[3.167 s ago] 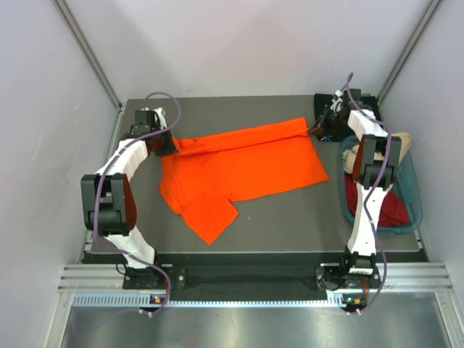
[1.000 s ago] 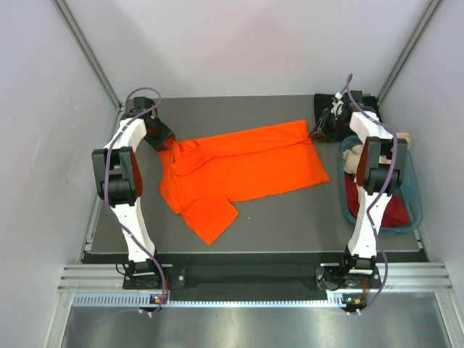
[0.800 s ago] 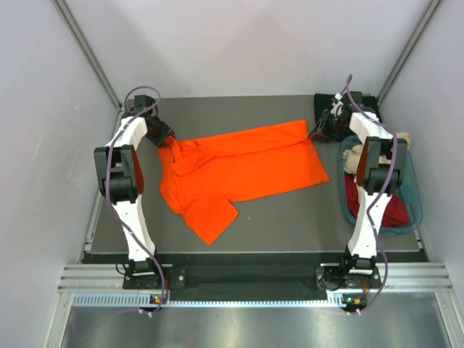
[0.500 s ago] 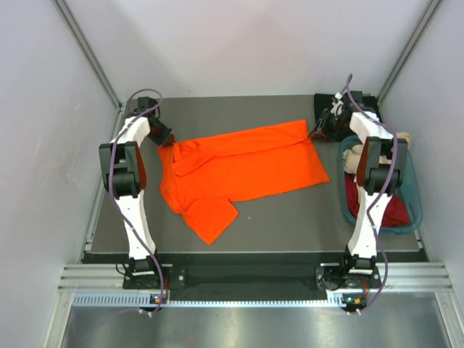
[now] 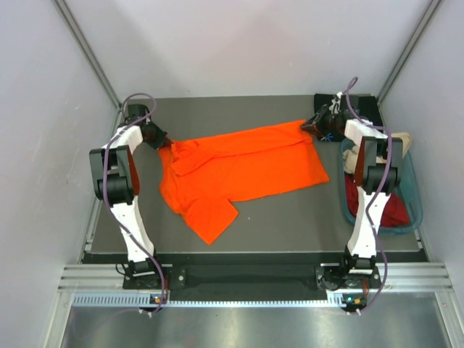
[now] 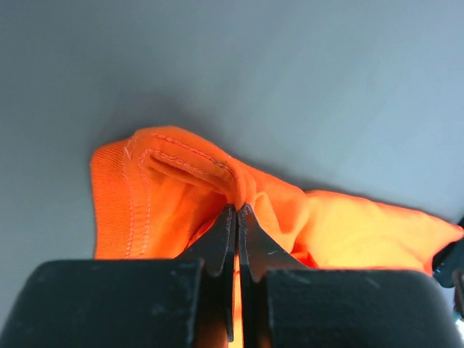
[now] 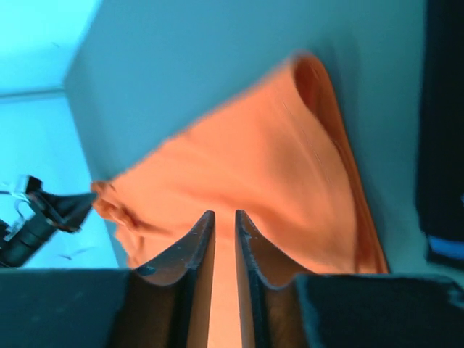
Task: Fold and stack the t-shirts
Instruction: Fold the tshirt
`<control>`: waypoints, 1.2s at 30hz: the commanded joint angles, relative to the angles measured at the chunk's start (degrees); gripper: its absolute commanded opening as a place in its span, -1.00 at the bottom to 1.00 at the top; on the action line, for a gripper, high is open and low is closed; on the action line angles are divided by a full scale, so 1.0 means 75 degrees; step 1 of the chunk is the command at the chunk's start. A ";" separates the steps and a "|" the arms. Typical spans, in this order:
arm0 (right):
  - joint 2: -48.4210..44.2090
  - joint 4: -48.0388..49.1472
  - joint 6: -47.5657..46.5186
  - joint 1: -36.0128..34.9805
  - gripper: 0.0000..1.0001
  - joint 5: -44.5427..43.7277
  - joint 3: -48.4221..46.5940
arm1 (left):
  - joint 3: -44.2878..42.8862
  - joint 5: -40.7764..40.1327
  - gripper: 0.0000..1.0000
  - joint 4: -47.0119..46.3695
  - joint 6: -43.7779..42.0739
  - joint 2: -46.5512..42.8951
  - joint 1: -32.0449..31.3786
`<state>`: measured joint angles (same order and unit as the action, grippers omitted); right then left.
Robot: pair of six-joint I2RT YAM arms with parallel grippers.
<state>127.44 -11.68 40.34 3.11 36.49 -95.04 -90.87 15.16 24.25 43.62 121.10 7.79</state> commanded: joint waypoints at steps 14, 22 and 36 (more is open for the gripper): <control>0.1945 0.0878 0.0786 -0.0064 -0.88 -0.0025 -0.2491 | 0.0210 0.0815 -1.00 -0.0784 -0.0577 -0.0186 0.0754; 0.2742 0.0504 0.0587 -0.0064 -0.88 -0.0225 -0.3544 | 0.0022 0.0827 -1.00 -0.0644 -0.0811 0.0260 0.0836; 0.3423 -0.0095 0.0294 -0.0064 -0.90 -0.0389 -0.4636 | 0.0070 0.0416 -1.00 -0.0210 -0.1280 0.0189 0.1082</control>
<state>152.51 -11.03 44.64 3.09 34.35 -126.56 -88.36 20.95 20.69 36.67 123.63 13.96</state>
